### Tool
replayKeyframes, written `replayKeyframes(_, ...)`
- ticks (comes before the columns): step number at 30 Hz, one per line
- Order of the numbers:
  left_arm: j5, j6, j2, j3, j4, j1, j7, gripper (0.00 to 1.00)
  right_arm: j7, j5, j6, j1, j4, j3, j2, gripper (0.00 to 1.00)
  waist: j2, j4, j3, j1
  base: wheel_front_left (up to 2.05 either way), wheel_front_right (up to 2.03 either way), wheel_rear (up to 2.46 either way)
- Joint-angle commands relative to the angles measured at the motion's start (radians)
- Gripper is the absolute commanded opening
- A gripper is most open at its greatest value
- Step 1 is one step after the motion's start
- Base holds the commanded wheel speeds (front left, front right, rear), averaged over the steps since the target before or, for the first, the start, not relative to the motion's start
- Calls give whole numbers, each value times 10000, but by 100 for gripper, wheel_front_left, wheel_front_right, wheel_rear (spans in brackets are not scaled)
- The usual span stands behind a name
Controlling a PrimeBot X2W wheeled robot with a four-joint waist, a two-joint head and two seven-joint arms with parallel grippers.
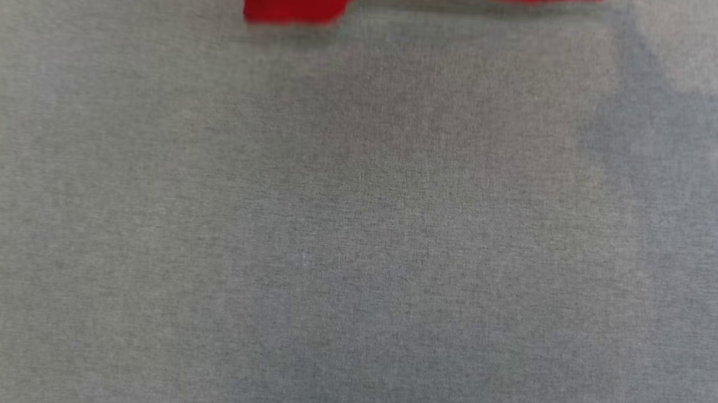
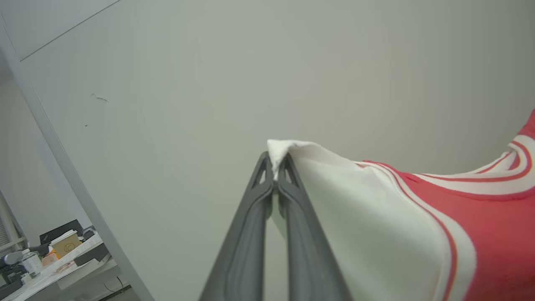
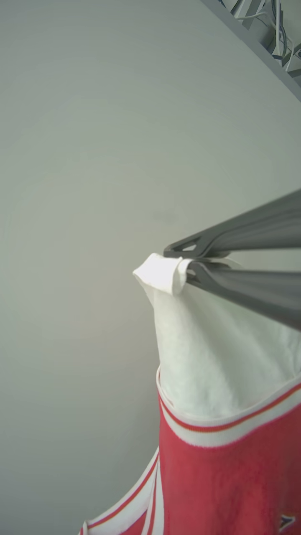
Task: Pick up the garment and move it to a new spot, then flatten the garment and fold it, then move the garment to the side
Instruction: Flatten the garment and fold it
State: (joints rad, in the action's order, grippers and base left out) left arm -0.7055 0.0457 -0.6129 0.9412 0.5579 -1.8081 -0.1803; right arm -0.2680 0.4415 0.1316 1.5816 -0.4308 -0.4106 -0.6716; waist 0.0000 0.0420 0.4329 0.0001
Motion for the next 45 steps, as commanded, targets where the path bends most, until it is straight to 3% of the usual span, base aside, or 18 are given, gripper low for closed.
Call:
replayKeyframes(1, 174, -98, 126, -40, 252, -343, -129, 0, 205, -180, -9, 405, -275, -47, 99, 0, 0, -281, 855, -1, 0, 0, 0)
replayKeyframes(11, 326, -553, 620, -284, 2006, -1212, -689, 0, 1295, -349, -9, 2082, -2314, -537, 709, 0, 0, -335, 1622, -1, 0, 0, 0)
replayKeyframes(17, 296, -695, 745, -496, 2321, -483, -802, 0, 1948, 1, -9, 1610, -2777, -1228, 907, 0, 0, -331, 1703, -1, 0, 0, 0)
replayKeyframes(20, 252, -630, 752, -957, 1844, 260, -809, 0, 2298, 249, -9, 1075, -2755, -1591, 843, 0, 0, -228, 1548, -1, 0, 0, 0)
replayKeyframes(32, 980, 195, 229, -2648, -1178, 6265, -813, 0, 3548, 2173, -9, -3219, -1396, -2795, 20, 0, 0, -98, -365, -1, 0, 0, 0)
replayKeyframes(45, 616, 1002, -237, -3649, -3667, 13197, -814, 0, 3753, 2652, -9, -9247, 208, -2311, -401, 0, 0, -202, -2397, -1, 0, 0, 0)
